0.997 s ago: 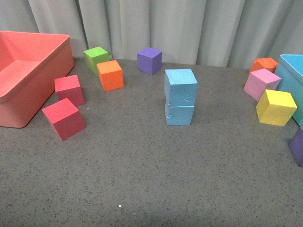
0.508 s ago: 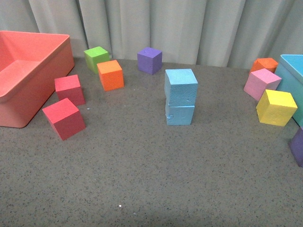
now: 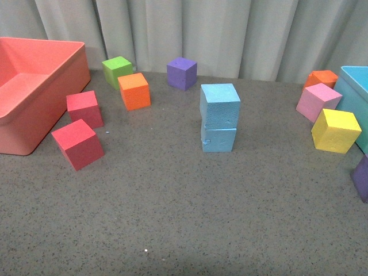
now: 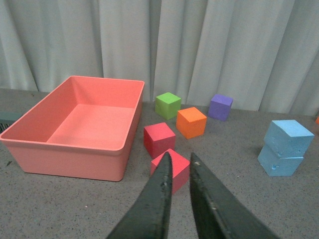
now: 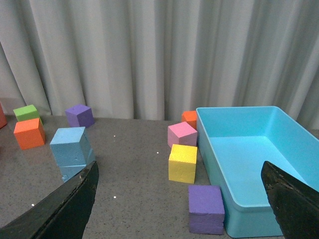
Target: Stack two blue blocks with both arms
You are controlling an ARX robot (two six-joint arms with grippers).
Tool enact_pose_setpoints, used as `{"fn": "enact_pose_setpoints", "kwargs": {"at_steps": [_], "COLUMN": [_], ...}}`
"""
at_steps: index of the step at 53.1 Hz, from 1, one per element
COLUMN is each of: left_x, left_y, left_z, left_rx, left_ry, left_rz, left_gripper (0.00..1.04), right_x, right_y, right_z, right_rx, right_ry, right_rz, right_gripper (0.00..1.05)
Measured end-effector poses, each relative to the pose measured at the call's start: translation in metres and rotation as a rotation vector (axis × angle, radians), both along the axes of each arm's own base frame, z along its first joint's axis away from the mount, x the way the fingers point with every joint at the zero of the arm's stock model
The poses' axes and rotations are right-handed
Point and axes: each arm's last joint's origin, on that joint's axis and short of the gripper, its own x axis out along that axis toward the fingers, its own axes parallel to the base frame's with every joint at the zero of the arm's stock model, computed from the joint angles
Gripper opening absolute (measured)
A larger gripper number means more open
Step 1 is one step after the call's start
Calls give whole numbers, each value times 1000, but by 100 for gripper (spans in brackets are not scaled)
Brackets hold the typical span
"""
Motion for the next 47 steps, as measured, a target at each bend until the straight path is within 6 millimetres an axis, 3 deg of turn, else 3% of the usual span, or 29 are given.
{"fn": "enact_pose_setpoints", "kwargs": {"at_steps": [17, 25, 47], "left_x": [0, 0, 0], "left_y": [0, 0, 0], "left_z": [0, 0, 0], "left_rx": [0, 0, 2], "left_ry": [0, 0, 0], "left_rz": [0, 0, 0], "left_gripper": [67, 99, 98], "right_x": [0, 0, 0], "right_y": [0, 0, 0], "right_z": [0, 0, 0], "right_rx": [0, 0, 0], "right_ry": [0, 0, 0], "right_rz": [0, 0, 0], "right_gripper": [95, 95, 95]}}
